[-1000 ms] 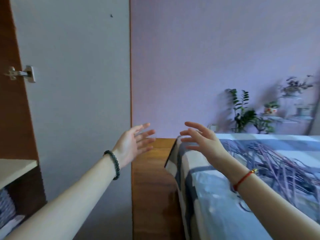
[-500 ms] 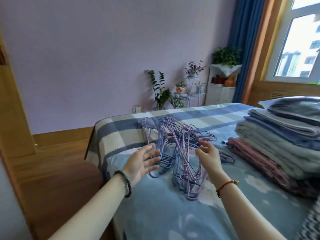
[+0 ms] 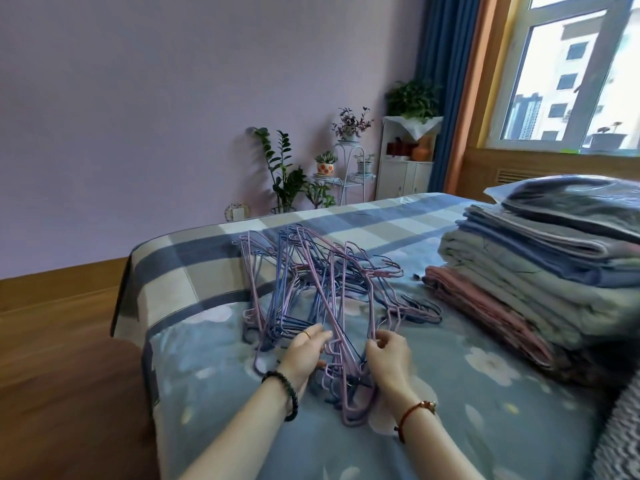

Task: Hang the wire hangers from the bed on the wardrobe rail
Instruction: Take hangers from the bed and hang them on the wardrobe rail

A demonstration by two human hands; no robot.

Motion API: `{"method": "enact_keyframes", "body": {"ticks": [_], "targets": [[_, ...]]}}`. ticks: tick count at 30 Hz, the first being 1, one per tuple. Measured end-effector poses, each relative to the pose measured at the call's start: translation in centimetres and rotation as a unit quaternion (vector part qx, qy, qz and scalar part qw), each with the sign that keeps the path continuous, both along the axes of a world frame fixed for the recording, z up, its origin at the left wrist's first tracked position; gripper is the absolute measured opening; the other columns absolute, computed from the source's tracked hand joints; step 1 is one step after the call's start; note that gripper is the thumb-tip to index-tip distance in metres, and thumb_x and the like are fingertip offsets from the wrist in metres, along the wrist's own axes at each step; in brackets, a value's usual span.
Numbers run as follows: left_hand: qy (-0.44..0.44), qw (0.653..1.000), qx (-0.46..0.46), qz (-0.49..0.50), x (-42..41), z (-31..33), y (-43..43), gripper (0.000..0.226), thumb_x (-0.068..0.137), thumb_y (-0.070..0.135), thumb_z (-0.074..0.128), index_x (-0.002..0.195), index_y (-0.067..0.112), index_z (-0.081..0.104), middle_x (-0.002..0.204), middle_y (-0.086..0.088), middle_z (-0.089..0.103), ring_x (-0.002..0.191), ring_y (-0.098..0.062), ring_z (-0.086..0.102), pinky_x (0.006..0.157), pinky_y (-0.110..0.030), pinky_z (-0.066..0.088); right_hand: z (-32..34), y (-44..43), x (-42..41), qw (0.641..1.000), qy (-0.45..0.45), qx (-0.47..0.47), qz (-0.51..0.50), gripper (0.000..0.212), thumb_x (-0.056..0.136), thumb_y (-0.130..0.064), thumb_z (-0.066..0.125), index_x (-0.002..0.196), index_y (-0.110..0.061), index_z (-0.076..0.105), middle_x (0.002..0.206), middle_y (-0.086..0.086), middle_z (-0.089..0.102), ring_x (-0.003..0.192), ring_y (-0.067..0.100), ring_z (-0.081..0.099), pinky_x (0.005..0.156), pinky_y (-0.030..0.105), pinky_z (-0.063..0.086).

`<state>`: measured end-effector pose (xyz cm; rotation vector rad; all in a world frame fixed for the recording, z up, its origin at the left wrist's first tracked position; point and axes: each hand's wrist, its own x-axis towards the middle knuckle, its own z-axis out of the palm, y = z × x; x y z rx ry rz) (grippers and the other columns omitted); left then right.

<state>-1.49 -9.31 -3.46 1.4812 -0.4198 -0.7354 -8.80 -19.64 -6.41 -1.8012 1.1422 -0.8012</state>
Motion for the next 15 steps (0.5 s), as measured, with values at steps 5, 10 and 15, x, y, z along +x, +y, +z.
{"method": "enact_keyframes", "body": {"ticks": [5, 10, 15], "targets": [[-0.026, 0.999, 0.022, -0.031, -0.5, 0.6, -0.9, 0.044, 0.094, 0.013, 0.048, 0.135, 0.001, 0.041, 0.133, -0.011, 0.052, 0.112, -0.022, 0.052, 0.082, -0.022, 0.046, -0.1, 1.3, -0.1, 0.993, -0.091, -0.046, -0.059, 0.02, 0.09, -0.004, 0.042, 0.099, 0.001, 0.059, 0.101, 0.017, 0.056, 0.088, 0.024, 0.046, 0.077, 0.027, 0.031], [-0.004, 0.999, 0.014, -0.038, -1.0, 0.9, -1.2, 0.05, 0.092, 0.016, 0.051, 0.139, 0.003, 0.037, 0.142, -0.014, 0.043, 0.126, -0.027, 0.045, 0.101, -0.032, 0.042, 0.6, 2.6, -0.4, 0.985, -0.098, -0.104, -0.1, 0.023, 0.092, -0.007, 0.041, 0.108, -0.001, 0.057, 0.115, 0.017, 0.053, 0.108, 0.031, 0.046, 0.092, 0.035, 0.031], [0.05, 0.997, -0.034, -0.045, -1.7, 1.5, -0.2, 0.042, 0.093, 0.014, 0.049, 0.133, 0.004, 0.041, 0.115, -0.008, 0.058, 0.087, -0.012, 0.05, 0.067, -0.022, 0.042, 2.1, 3.6, -0.9, 0.977, -0.168, -0.114, -0.06, 0.023, 0.094, -0.007, 0.041, 0.108, -0.002, 0.058, 0.109, 0.012, 0.058, 0.104, 0.029, 0.052, 0.085, 0.032, 0.036]]}}
